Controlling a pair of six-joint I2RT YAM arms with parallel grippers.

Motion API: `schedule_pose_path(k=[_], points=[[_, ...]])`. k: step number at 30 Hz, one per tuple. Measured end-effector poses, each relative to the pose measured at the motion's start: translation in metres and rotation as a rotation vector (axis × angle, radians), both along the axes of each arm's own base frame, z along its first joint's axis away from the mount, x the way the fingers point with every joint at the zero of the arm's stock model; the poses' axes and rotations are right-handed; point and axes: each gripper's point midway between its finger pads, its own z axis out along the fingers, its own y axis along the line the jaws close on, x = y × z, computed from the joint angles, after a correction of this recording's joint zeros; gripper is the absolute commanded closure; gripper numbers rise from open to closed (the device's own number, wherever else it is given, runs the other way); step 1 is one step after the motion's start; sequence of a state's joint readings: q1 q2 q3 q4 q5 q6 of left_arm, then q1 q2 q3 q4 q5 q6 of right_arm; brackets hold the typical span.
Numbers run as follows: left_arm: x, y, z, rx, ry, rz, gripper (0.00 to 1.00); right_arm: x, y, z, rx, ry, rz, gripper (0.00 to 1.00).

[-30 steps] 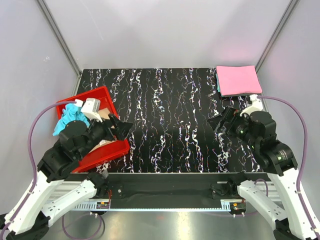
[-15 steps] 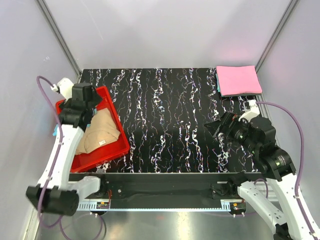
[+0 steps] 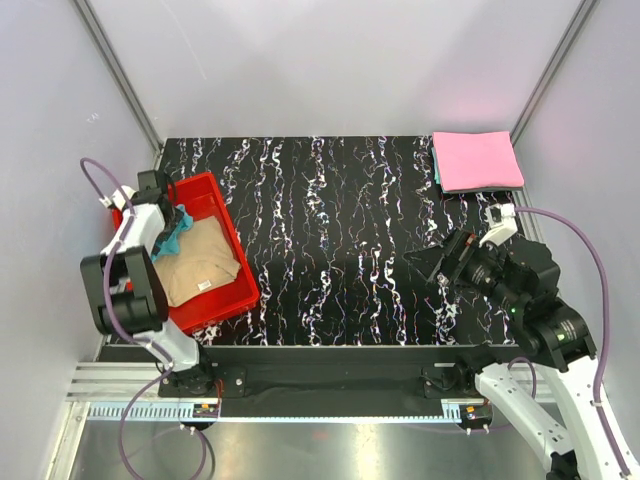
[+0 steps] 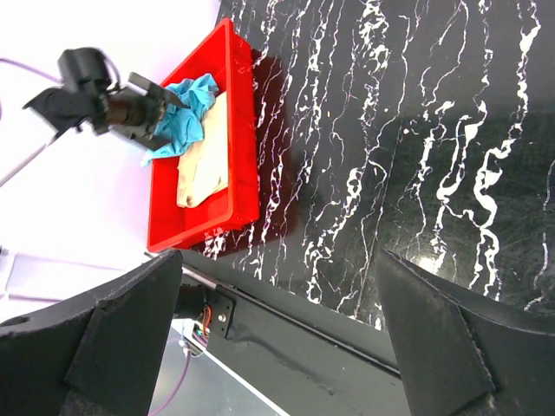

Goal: Fold and stack the t-shirts
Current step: Grab the tshirt from the pile, then move the tshirt to the center of the board

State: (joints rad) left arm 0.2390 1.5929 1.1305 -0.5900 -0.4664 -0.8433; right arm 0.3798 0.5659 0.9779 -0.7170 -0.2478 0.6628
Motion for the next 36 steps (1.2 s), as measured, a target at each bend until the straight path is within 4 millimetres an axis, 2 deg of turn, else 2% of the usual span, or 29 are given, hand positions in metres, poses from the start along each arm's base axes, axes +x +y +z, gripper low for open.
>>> schedule_pose_path(k=[3,4,7,9,11,13,14,16,17,18,20,21,22,23,25,27,28,30,31,34,36], points=[[0.015,0.002,-0.013,-0.019,0.015,-0.03,0.71,-0.004,-0.002,0.007,-0.004,-0.021,0.002,0.01],[0.019,0.003,-0.012,-0.018,0.012,-0.038,1.0,-0.006,-0.003,0.01,-0.004,-0.03,0.002,0.0],[0.038,0.006,0.011,-0.009,-0.022,-0.085,1.0,-0.009,-0.007,0.017,-0.006,-0.051,-0.005,0.0],[0.061,0.004,0.045,-0.003,-0.107,-0.128,1.0,-0.01,-0.009,0.022,-0.006,-0.065,-0.014,0.0],[0.08,-0.006,0.088,0.014,-0.219,-0.194,1.0,-0.01,-0.01,0.026,-0.005,-0.077,-0.02,0.0],[0.09,-0.036,0.142,0.028,-0.342,-0.296,1.0,-0.01,-0.011,0.03,-0.004,-0.084,-0.029,0.0],[0.093,-0.055,0.175,0.036,-0.42,-0.355,1.0,-0.009,-0.013,0.03,-0.005,-0.087,-0.037,0.0],[0.092,-0.113,0.256,0.031,-0.613,-0.522,1.0,-0.008,-0.014,0.031,-0.007,-0.087,-0.047,0.0],[0.084,-0.146,0.301,0.01,-0.734,-0.619,1.0,-0.007,-0.015,0.031,-0.008,-0.088,-0.054,0.0],[0.073,-0.173,0.338,-0.014,-0.839,-0.698,1.0,-0.007,-0.016,0.032,-0.009,-0.087,-0.059,0.0],[0.026,-0.229,0.418,-0.109,-1.105,-0.883,1.0,-0.006,-0.017,0.033,-0.008,-0.083,-0.068,0.0],[-0.009,-0.245,0.459,-0.155,-1.255,-0.962,1.0,-0.005,-0.017,0.033,-0.007,-0.08,-0.074,0.0],[-0.028,-0.258,0.475,-0.188,-1.318,-1.02,1.0,-0.005,-0.018,0.034,-0.006,-0.076,-0.08,0.0],[-0.056,-0.27,0.498,-0.23,-1.421,-1.084,1.0,-0.004,-0.018,0.034,-0.004,-0.072,-0.087,0.0],[-0.104,-0.287,0.525,-0.298,-1.564,-1.198,1.0,-0.003,-0.02,0.033,-0.002,-0.06,-0.105,0.0],[-0.127,-0.306,0.52,-0.364,-1.616,-1.292,0.96,-0.003,-0.024,0.029,-0.004,-0.038,-0.128,0.0],[-0.129,-0.313,0.511,-0.392,-1.607,-1.318,0.81,-0.003,-0.025,0.026,-0.006,-0.028,-0.139,0.0],[-0.109,-0.332,0.463,-0.457,-1.507,-1.348,0.59,-0.003,-0.029,0.022,-0.01,-0.008,-0.166,0.0],[-0.092,-0.344,0.427,-0.49,-1.428,-1.354,0.39,-0.003,-0.032,0.02,-0.009,0.0,-0.183,0.0],[-0.04,-0.377,0.281,-0.593,-1.057,-1.343,0.29,-0.004,-0.038,0.01,-0.003,0.025,-0.228,0.01],[-0.022,-0.387,0.164,-0.638,-0.722,-1.3,0.27,-0.005,-0.044,-0.001,-0.002,0.06,-0.267,0.02]])
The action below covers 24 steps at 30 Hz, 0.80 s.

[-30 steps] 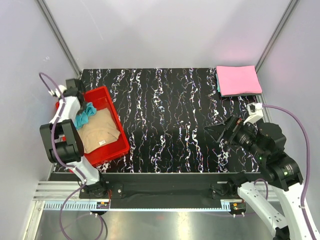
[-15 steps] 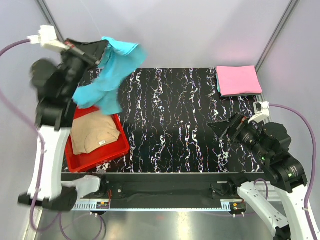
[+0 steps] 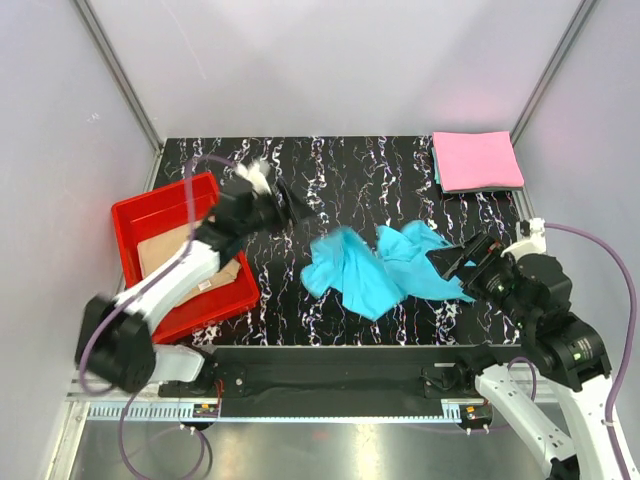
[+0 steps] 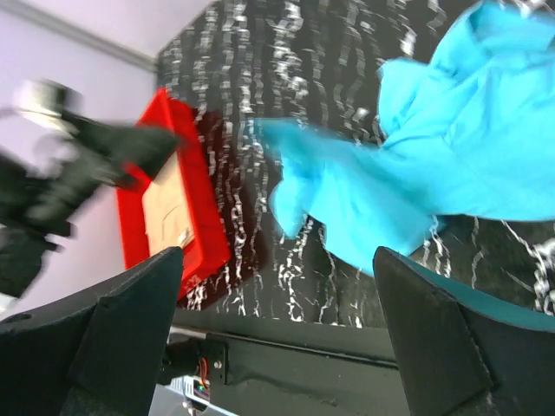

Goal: Fold and stack the t-shirts
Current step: Move the tshirt to the center of the board, then flatten the tshirt out

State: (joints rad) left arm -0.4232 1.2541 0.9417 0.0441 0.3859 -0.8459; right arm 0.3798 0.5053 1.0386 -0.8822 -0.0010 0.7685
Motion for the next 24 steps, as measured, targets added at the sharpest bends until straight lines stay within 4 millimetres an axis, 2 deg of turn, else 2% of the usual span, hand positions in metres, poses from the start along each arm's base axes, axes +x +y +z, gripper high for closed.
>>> schedule_pose_path(k=[2,4,5,7,9,12,15,18,20,24], points=[[-0.012,0.005,-0.096,0.164,0.227,-0.003,0.25,0.001,-0.005,-0.015,-0.003,0.05,-0.041,0.03],[-0.041,0.018,-0.152,0.311,0.362,-0.009,0.24,0.004,-0.01,-0.036,-0.017,0.112,-0.086,0.04],[-0.055,0.02,-0.164,0.366,0.38,-0.026,0.23,0.005,-0.012,-0.05,-0.031,0.152,-0.105,0.04],[-0.075,0.013,-0.167,0.442,0.347,-0.073,0.22,0.011,-0.017,-0.075,-0.07,0.234,-0.15,0.04],[-0.088,-0.003,-0.159,0.467,0.277,-0.133,0.22,0.019,-0.022,-0.099,-0.13,0.315,-0.196,0.04],[-0.101,-0.022,-0.155,0.491,0.224,-0.209,0.22,0.038,-0.028,-0.12,-0.221,0.393,-0.245,0.05],[-0.102,-0.041,-0.16,0.509,0.22,-0.252,0.22,0.065,-0.04,-0.135,-0.311,0.493,-0.317,0.1],[-0.101,-0.07,-0.166,0.513,0.216,-0.306,0.22,0.092,-0.056,-0.15,-0.325,0.584,-0.396,0.11],[-0.102,-0.093,-0.168,0.505,0.202,-0.35,0.25,0.098,-0.073,-0.162,-0.306,0.643,-0.458,0.12],[-0.102,-0.14,-0.167,0.472,0.163,-0.424,0.28,0.094,-0.11,-0.175,-0.227,0.706,-0.58,0.12]])
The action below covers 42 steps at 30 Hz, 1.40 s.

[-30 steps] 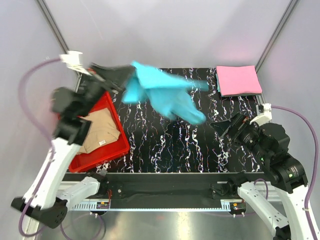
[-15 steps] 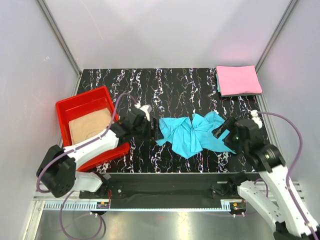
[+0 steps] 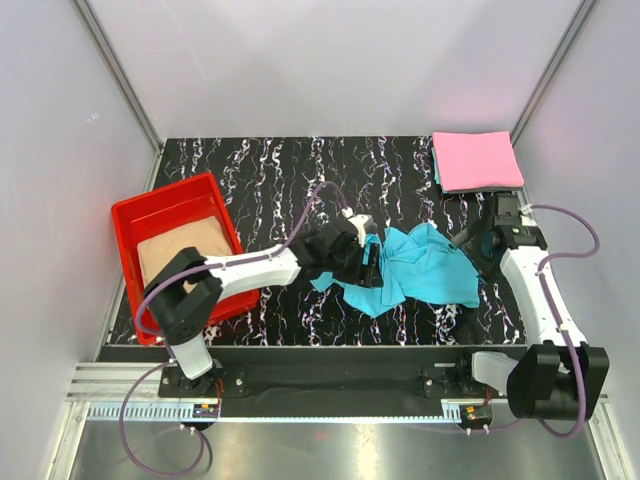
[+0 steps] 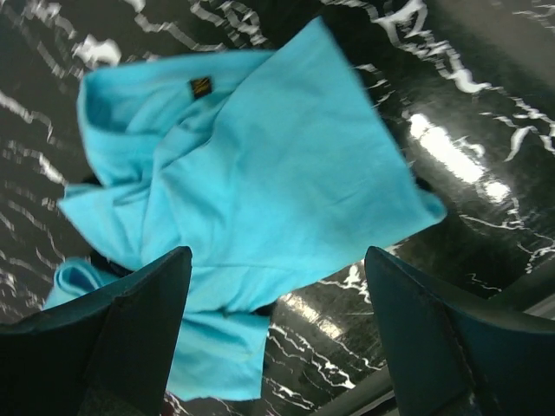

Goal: Fold and stack the t-shirts
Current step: Flatten the tshirt out

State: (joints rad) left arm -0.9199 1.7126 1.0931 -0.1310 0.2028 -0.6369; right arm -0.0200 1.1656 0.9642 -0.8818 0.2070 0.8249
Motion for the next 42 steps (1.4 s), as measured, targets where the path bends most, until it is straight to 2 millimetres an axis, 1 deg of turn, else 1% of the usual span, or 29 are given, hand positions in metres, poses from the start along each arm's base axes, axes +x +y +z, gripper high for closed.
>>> schedule_pose_path(k=[2,5,8,10,11,14,18,21,22,23,24,26,28,29,31,33,35,36,37,38,39,40,41,42], points=[[0.004,-0.016,-0.004,-0.013,0.004,-0.018,0.29,-0.003,-0.013,-0.003,0.017,0.004,-0.051,0.12],[0.012,-0.033,-0.018,-0.02,0.022,-0.02,0.31,-0.003,-0.016,-0.001,0.03,-0.008,-0.057,0.12],[0.016,-0.041,-0.039,-0.005,0.053,-0.012,0.34,0.0,-0.017,0.001,0.032,-0.023,-0.047,0.12],[0.015,-0.043,-0.051,0.007,0.074,-0.006,0.37,0.003,-0.017,0.001,0.039,-0.034,-0.035,0.13],[0.013,-0.045,-0.053,0.006,0.08,-0.005,0.38,0.004,-0.017,0.002,0.042,-0.041,-0.03,0.13],[0.009,-0.053,-0.05,-0.003,0.078,0.002,0.43,0.007,-0.014,0.002,0.056,-0.051,-0.006,0.13],[-0.003,-0.062,-0.049,-0.002,0.081,0.0,0.52,0.012,-0.009,-0.001,0.078,-0.059,0.025,0.13],[-0.007,-0.066,-0.052,0.004,0.09,0.008,0.68,0.009,-0.005,-0.009,0.091,-0.048,0.04,0.13],[-0.008,-0.067,-0.054,0.009,0.096,0.012,0.85,0.008,-0.004,-0.011,0.099,-0.041,0.044,0.13],[-0.007,-0.068,-0.055,0.012,0.105,0.018,0.95,0.006,-0.003,-0.013,0.101,-0.036,0.044,0.13],[-0.006,-0.069,-0.056,0.015,0.11,0.021,1.0,0.005,-0.003,-0.015,0.103,-0.031,0.044,0.13],[-0.004,-0.07,-0.055,0.022,0.117,0.027,1.0,0.004,-0.003,-0.016,0.103,-0.025,0.042,0.13],[-0.002,-0.068,-0.049,0.036,0.126,0.033,1.0,0.002,-0.005,-0.016,0.103,-0.022,0.034,0.13],[0.0,-0.066,-0.044,0.038,0.127,0.037,1.0,0.001,-0.006,-0.016,0.103,-0.018,0.029,0.13],[0.004,-0.057,-0.025,0.037,0.124,0.053,1.0,0.0,-0.008,-0.014,0.103,-0.013,0.019,0.13],[0.015,-0.038,0.016,0.015,0.091,0.092,1.0,0.001,-0.01,-0.008,0.099,-0.016,0.015,0.13],[0.029,-0.013,0.066,-0.034,0.028,0.147,1.0,0.003,-0.013,0.0,0.085,-0.03,0.009,0.13],[0.04,0.004,0.097,-0.072,-0.02,0.188,1.0,0.004,-0.014,0.003,0.077,-0.037,0.006,0.13],[0.044,0.023,0.133,-0.119,-0.077,0.221,1.0,0.004,-0.015,0.005,0.074,-0.042,0.004,0.13],[0.056,0.042,0.153,-0.144,-0.112,0.27,1.0,0.003,-0.015,0.006,0.072,-0.044,0.002,0.14],[0.064,0.064,0.175,-0.174,-0.154,0.32,1.0,0.003,-0.015,0.006,0.072,-0.047,0.001,0.15],[0.071,0.085,0.192,-0.196,-0.191,0.366,1.0,0.003,-0.015,0.005,0.074,-0.048,0.0,0.16],[0.074,0.101,0.2,-0.207,-0.216,0.401,1.0,0.003,-0.015,0.003,0.077,-0.047,-0.002,0.17],[0.075,0.114,0.202,-0.206,-0.23,0.425,1.0,0.002,-0.015,-0.001,0.081,-0.042,-0.006,0.17]])
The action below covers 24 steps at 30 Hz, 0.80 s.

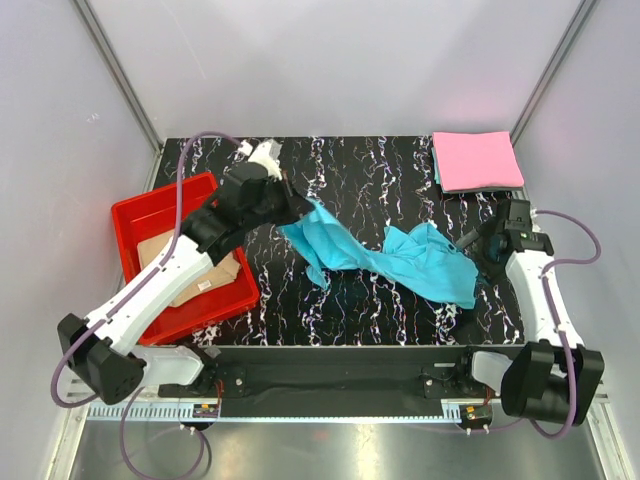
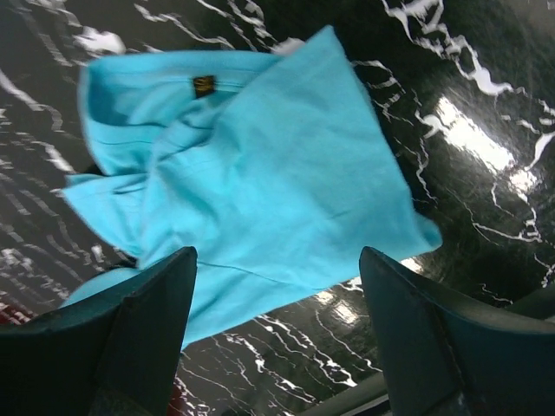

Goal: Fold and stack the t-shirts
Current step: Flatten the tshirt out

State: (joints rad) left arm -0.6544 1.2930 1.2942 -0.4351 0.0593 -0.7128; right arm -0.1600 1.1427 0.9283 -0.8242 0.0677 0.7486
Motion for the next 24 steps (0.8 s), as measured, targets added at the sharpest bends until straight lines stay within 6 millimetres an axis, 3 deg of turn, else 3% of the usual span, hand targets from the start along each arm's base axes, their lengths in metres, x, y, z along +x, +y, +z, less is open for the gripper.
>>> schedule_pose_path(k=[2,6,9,16,19,23,24], points=[[-0.003,0.018,-0.013,0.033,0.021,0.027,1.0,-0.005,0.001,-0.014,0.013,0.041,-0.011,0.18],[-0.009,0.048,-0.072,0.16,0.149,0.072,1.0,-0.015,0.001,-0.049,0.037,0.176,-0.051,0.18],[-0.009,0.067,-0.089,0.202,0.198,0.109,1.0,-0.018,-0.002,-0.065,0.041,0.238,-0.082,0.19],[0.002,0.077,-0.087,0.194,0.183,0.139,1.0,-0.025,-0.012,-0.093,0.008,0.287,-0.146,0.21],[0.004,0.075,-0.084,0.184,0.17,0.133,1.0,-0.031,-0.018,-0.105,-0.02,0.315,-0.165,0.27],[0.007,0.072,-0.076,0.164,0.147,0.13,1.0,-0.026,-0.026,-0.107,-0.057,0.306,-0.173,0.49],[0.009,0.07,-0.072,0.155,0.14,0.13,1.0,-0.024,-0.027,-0.106,-0.065,0.3,-0.171,0.64]])
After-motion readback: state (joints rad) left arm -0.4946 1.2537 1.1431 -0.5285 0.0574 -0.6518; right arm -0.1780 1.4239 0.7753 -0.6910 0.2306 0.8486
